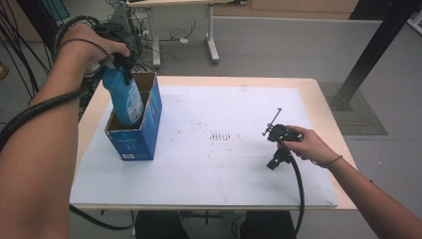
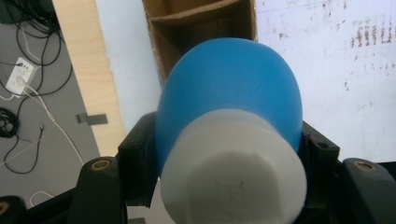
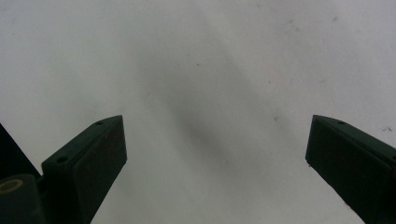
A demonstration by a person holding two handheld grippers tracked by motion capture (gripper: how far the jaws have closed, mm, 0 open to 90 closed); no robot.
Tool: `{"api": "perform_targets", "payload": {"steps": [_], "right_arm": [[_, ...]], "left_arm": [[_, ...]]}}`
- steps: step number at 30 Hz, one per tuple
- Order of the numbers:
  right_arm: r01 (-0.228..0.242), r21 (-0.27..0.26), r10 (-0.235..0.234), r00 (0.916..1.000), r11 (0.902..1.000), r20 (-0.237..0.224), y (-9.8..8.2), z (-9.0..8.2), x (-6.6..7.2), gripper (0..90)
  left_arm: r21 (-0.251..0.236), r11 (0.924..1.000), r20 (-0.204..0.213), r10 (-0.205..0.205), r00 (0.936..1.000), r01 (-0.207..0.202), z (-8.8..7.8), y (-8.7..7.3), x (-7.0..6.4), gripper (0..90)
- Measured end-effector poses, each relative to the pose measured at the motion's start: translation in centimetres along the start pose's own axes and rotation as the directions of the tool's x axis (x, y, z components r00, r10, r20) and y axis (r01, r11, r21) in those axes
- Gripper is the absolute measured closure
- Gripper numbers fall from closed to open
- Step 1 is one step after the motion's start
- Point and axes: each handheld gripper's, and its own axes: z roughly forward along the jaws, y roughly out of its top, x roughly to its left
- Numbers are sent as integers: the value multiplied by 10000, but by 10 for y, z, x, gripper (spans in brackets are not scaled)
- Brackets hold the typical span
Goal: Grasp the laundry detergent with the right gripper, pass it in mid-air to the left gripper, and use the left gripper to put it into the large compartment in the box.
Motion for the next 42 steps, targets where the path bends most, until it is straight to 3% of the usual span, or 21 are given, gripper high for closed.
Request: {"api": "perform_targets", "payload": {"steps": [42], "right_arm": [[-98,-67,98,9999,9999,-44,-3,5,0,54]], "left_arm": [[701,9964,68,-480,9988,474,66,5,6,373]]}}
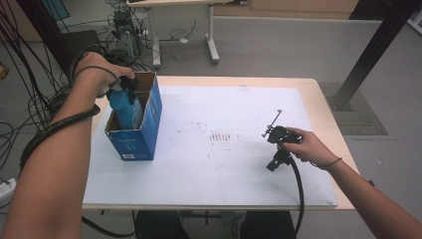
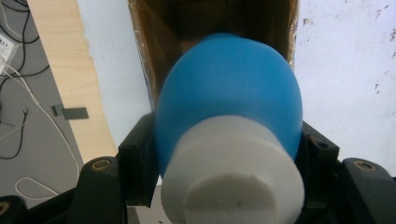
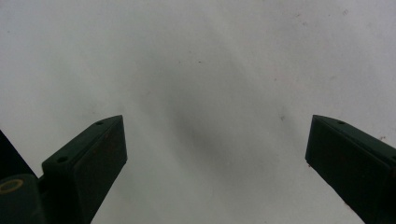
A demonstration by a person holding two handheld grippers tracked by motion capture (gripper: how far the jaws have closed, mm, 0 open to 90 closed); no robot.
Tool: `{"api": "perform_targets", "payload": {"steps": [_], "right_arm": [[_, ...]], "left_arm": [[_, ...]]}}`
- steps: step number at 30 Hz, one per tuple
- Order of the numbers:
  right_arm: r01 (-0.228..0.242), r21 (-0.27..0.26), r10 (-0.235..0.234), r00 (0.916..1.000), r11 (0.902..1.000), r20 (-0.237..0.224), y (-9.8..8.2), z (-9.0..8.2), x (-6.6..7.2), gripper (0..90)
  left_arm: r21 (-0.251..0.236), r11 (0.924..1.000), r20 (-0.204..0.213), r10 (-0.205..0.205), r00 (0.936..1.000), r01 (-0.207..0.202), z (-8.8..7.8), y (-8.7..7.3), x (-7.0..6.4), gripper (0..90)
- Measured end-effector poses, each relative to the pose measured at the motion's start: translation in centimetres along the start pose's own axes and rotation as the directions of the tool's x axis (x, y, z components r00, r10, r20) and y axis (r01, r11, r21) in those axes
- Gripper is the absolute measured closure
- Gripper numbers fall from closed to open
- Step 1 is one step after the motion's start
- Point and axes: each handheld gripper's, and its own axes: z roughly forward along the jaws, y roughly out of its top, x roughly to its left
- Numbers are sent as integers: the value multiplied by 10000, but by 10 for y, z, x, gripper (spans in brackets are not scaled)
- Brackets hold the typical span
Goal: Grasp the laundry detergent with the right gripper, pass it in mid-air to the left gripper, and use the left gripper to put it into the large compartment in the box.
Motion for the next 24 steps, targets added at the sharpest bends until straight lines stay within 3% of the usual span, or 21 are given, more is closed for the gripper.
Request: {"api": "perform_targets", "payload": {"steps": [24], "right_arm": [[-6,12,6,10000,10000,5,-1,-1,0,55]], "left_arm": [[366,9993,75,-86,9999,83,32,4,0,374]]}}
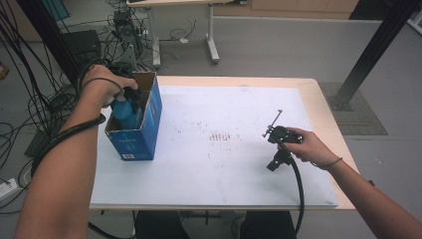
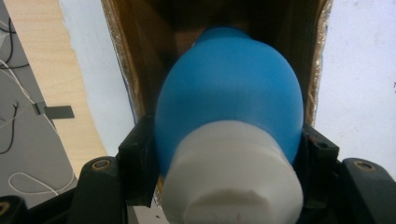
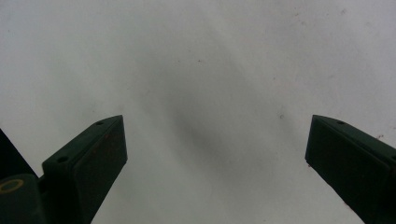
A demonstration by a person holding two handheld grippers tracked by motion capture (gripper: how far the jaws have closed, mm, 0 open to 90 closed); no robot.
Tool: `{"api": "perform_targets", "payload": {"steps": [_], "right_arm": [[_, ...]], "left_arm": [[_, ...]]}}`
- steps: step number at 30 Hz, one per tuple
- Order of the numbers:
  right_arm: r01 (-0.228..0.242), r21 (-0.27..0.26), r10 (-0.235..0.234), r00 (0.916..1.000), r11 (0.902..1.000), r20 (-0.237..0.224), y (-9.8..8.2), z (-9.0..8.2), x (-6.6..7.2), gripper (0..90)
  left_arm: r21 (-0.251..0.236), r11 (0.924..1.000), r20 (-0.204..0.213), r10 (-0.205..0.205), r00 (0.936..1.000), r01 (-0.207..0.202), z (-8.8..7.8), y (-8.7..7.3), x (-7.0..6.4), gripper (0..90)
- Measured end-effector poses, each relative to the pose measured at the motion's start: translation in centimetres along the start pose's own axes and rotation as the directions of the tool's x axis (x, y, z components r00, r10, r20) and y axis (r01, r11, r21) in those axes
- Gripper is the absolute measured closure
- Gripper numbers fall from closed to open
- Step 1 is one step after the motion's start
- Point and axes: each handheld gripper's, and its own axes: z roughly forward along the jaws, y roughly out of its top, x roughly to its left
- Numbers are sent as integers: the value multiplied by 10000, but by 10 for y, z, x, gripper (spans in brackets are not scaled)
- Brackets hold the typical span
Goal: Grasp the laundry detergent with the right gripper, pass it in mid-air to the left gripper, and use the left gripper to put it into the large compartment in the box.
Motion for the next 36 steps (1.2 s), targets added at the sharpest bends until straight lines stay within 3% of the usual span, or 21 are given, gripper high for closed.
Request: {"api": "perform_targets", "payload": {"steps": [20,36], "right_arm": [[38,-33,-39,10000,10000,-50,0,2,-1,55],[-37,-41,37,10000,10000,-77,-3,4,-2,56]], "left_arm": [[382,9993,119,35,9999,-40,24,4,-2,374],[394,9992,32,-7,10000,6,32,6,-3,374]]}}
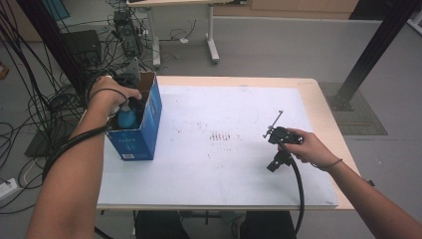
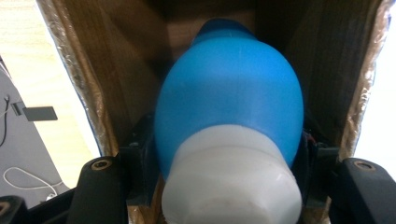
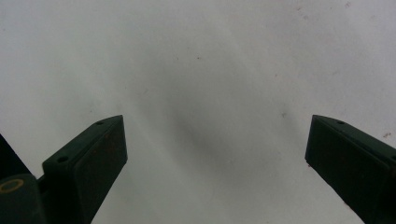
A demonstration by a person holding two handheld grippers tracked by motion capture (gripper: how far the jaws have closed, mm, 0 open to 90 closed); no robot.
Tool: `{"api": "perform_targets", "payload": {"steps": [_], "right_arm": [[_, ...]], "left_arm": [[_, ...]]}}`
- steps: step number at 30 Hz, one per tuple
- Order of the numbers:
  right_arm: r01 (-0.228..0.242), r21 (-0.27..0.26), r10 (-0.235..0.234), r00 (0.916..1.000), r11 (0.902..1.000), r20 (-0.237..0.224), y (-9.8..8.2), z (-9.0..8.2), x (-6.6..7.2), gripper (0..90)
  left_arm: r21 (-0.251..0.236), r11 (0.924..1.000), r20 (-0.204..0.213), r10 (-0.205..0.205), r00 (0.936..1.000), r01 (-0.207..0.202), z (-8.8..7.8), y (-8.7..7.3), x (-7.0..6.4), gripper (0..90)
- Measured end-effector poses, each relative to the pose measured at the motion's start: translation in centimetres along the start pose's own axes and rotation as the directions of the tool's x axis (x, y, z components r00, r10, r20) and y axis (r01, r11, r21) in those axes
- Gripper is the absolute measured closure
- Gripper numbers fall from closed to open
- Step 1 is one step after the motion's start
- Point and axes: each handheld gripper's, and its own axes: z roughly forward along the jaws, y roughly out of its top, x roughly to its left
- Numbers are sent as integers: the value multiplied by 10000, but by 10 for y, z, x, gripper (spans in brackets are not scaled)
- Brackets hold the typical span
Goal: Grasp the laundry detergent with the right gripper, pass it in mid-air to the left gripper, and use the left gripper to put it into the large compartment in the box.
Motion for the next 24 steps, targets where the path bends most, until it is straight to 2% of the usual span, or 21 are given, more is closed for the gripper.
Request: {"api": "perform_targets", "payload": {"steps": [10,24], "right_arm": [[-59,38,59,10000,10000,-62,-1,3,1,56],[-66,36,67,10000,10000,-45,-1,3,0,56]], "left_arm": [[21,10000,-132,54,9999,-54,1,3,-4,373],[6,10000,-80,19,10000,-19,1,2,-2,373]]}}
